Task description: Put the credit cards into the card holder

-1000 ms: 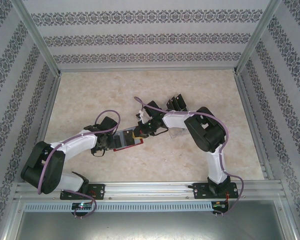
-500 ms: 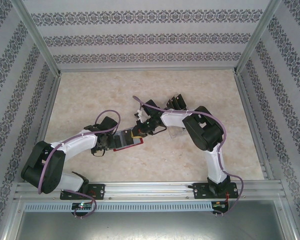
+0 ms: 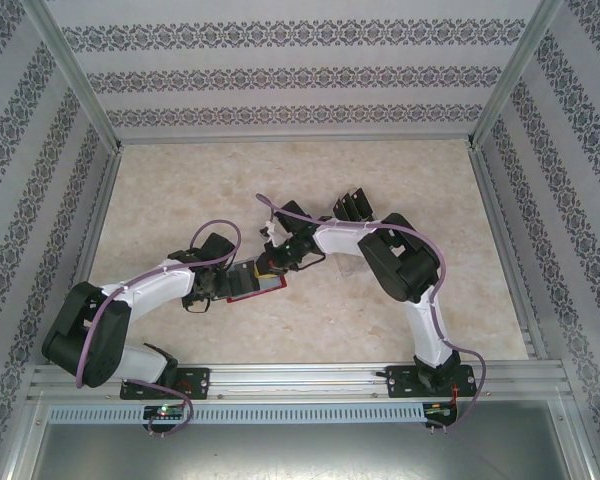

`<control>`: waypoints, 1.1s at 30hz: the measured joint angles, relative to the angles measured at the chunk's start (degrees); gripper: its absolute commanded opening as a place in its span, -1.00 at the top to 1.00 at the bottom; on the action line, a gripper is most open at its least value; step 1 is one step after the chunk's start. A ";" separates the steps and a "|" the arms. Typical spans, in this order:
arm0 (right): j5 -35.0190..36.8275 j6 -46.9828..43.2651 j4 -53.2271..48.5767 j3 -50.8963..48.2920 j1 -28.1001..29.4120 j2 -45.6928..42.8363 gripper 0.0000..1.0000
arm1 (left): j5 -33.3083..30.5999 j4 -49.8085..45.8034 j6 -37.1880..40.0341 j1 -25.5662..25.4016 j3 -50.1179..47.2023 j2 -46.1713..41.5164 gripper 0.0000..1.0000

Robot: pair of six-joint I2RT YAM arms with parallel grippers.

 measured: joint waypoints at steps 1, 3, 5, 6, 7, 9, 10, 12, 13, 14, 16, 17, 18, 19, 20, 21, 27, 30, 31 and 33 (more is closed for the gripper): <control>-0.02 -0.02 -0.07 0.31 0.09 0.22 1.00 | 0.00 -0.02 0.00 0.00 0.00 0.02 -1.00; -0.02 0.02 -0.20 0.87 0.33 0.57 1.00 | 0.00 0.00 0.00 0.00 0.00 0.11 -1.00; -0.02 0.07 -0.39 1.49 0.50 1.03 1.00 | 0.00 -0.02 0.00 0.00 0.00 0.15 -1.00; -0.04 0.20 -0.44 1.60 0.52 1.14 1.00 | 0.00 -0.02 0.00 0.00 0.00 0.15 -1.00; -0.09 0.22 -0.52 1.77 0.52 1.22 1.00 | 0.00 0.00 0.00 0.00 0.00 0.15 -1.00; -0.20 0.24 -0.83 2.16 0.63 1.38 1.00 | 0.00 0.00 0.00 0.00 0.00 0.15 -1.00; -0.20 0.26 -0.85 2.32 0.79 1.38 1.00 | 0.00 0.00 0.00 0.00 0.00 0.22 -1.00; -0.17 0.35 -1.07 2.69 0.94 1.42 1.00 | 0.02 0.00 0.00 0.00 0.00 0.31 -1.00; -0.15 0.42 -1.31 2.99 1.03 1.51 1.00 | 0.00 0.00 0.00 0.00 0.00 0.31 -1.00; -0.13 0.44 -1.46 3.30 1.11 1.64 1.00 | 0.00 0.00 0.00 0.00 0.00 0.31 -0.99; 0.02 0.44 -1.95 3.76 1.16 1.88 1.00 | 0.00 -0.02 0.00 0.00 0.00 0.35 -0.99; 0.04 0.44 -2.14 4.02 1.16 1.99 1.00 | 0.00 0.00 0.00 0.00 0.00 0.42 -1.00; 0.07 0.44 -2.21 4.17 1.16 2.01 0.97 | -0.02 0.00 0.00 0.00 0.00 0.42 -0.99; 0.07 0.42 -2.47 4.33 1.16 2.03 0.92 | 0.00 0.00 0.00 0.00 0.00 0.42 -0.99; 0.07 0.42 -2.58 4.39 1.16 2.05 0.84 | -0.02 0.00 0.00 0.00 0.00 0.46 -1.00; 0.07 0.39 -2.67 4.42 1.16 2.05 0.75 | -0.02 0.00 0.00 0.00 0.02 0.46 -0.99; 0.02 0.70 -2.89 4.94 1.62 1.99 0.30 | -0.02 0.00 0.00 0.00 0.24 0.50 -1.00; 0.04 0.85 -3.23 5.03 1.62 1.16 0.21 | -0.02 0.00 -0.02 0.00 0.28 0.33 -1.00; 0.09 0.83 -3.45 5.03 1.57 0.57 0.18 | -0.02 -0.02 -0.02 0.00 0.33 0.11 -1.00; 0.17 0.87 -3.89 5.03 1.27 -0.96 0.17 | -0.04 -0.04 -0.02 0.00 0.46 -0.02 -1.00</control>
